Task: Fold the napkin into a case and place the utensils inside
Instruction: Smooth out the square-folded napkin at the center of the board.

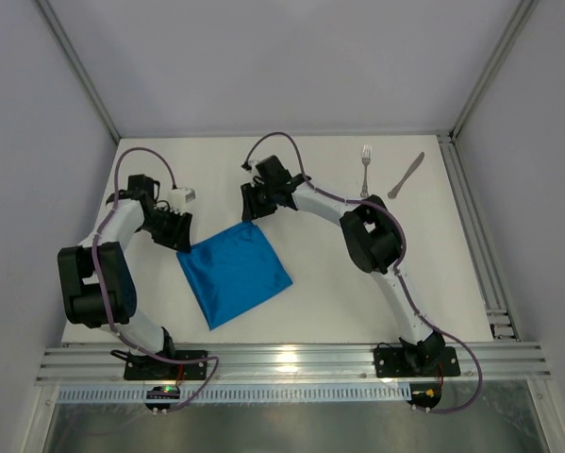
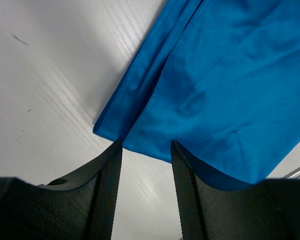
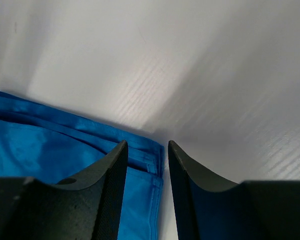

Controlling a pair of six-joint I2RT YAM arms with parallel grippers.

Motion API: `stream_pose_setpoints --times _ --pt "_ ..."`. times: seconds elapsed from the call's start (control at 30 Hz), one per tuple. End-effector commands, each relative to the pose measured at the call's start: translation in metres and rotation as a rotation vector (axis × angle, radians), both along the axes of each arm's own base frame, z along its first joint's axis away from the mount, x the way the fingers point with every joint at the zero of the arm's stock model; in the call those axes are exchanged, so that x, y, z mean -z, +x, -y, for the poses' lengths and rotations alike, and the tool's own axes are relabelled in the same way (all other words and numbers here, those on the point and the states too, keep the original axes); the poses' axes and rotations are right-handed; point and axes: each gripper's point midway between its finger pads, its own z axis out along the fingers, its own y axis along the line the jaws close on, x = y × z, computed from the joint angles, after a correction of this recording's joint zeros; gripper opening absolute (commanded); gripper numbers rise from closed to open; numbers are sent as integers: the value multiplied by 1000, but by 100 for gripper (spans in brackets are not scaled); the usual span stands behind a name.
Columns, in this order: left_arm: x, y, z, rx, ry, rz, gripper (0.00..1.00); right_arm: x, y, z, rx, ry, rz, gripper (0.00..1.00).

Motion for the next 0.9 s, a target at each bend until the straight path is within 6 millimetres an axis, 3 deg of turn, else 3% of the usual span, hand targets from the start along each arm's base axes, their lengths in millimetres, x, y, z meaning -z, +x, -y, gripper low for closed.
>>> stream_pose_setpoints --times 0.0,0.13,0.23,0.37,0.47,0.6,0.77,0.87 --pt "-4 -4 6 38 11 25 46 -9 1 -11 -23 46 -4 42" --pt "0 4 2 36 54 52 43 2 -1 -7 -21 25 -14 40" --pt "6 5 2 46 53 30 35 6 -1 -7 -19 20 -16 35" --pt "11 -1 1 59 64 13 31 6 -2 -6 -23 16 -14 33" --pt "12 -4 2 72 60 11 20 6 -2 -4 -22 10 -11 26" --pt "11 -6 2 79 61 6 13 3 -1 -4 -23 11 -5 19" --pt "9 -7 3 88 58 4 10 3 -1 -1 -18 7 -7 16" --pt "7 -9 4 93 51 3 1 0 -1 1 -18 12 -5 6"
